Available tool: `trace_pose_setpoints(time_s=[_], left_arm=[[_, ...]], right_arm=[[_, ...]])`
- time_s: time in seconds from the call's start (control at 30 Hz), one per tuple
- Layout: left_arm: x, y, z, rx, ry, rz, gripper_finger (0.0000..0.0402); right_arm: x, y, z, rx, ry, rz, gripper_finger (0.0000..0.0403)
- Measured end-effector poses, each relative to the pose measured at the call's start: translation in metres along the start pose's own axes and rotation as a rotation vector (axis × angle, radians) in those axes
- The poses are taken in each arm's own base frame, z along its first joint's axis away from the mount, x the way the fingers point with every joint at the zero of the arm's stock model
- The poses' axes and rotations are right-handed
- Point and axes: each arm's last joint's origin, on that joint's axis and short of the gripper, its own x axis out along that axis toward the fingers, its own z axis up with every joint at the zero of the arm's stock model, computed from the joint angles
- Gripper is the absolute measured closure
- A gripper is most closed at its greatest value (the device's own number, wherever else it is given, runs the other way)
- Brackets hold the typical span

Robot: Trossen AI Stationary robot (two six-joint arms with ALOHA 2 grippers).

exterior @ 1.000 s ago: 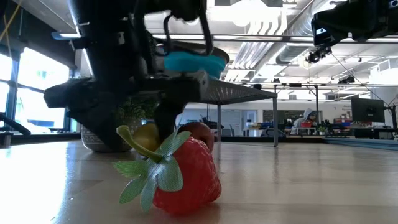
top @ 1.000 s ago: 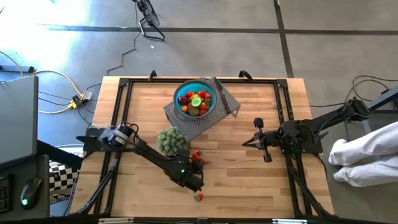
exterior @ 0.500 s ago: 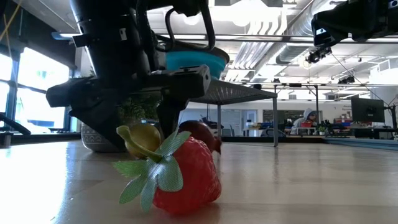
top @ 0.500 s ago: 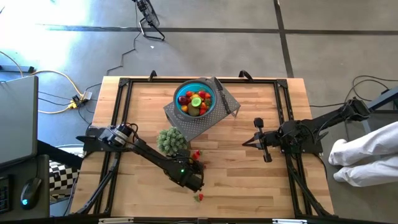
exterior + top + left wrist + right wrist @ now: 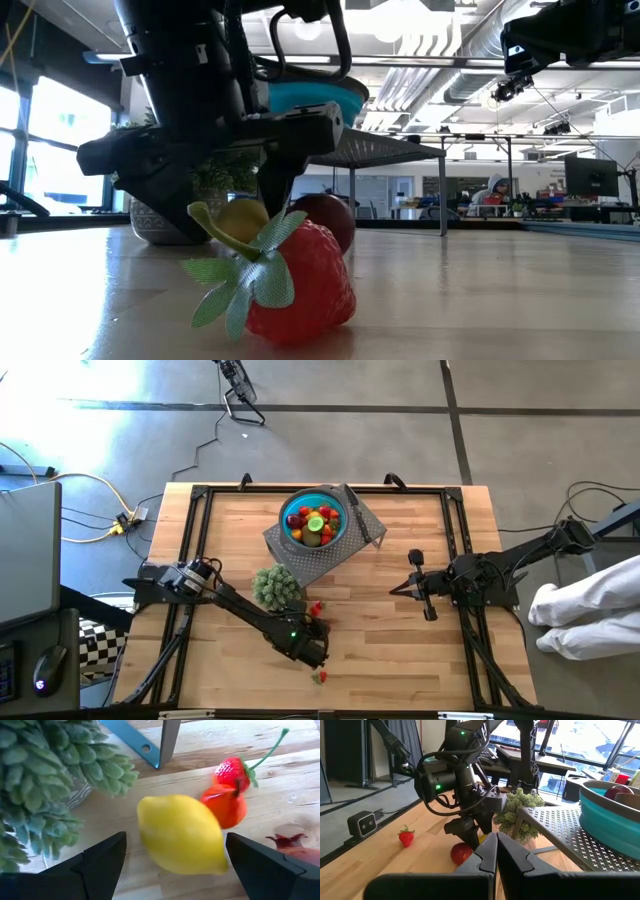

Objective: Pick & Place Fruit
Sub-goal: Put the lemon into the blue strainer bowl on the shelf

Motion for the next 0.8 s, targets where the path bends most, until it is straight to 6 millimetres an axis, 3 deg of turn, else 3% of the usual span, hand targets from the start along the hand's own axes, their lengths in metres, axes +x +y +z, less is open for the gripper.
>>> trace_pose_setpoints(time_s=[0.23,0.57,0.8], left_arm=[[0.0,0.0,0.0,0.0,-0.001,0.0,0.0071],[0.0,0.0,0.001,0.0,-0.03,-0.009,0.0151],[0.012,-0.004,-0.005,-0.009,-0.053,-0.021,0.0166]], right_arm=[[0.0,0.0,0.0,0.0,0.0,0.0,0.04],[0.0,0.0,0.0,0.0,0.0,0.0,0.04],[0.0,0.0,0.0,0.0,0.002,0.0,0.04]])
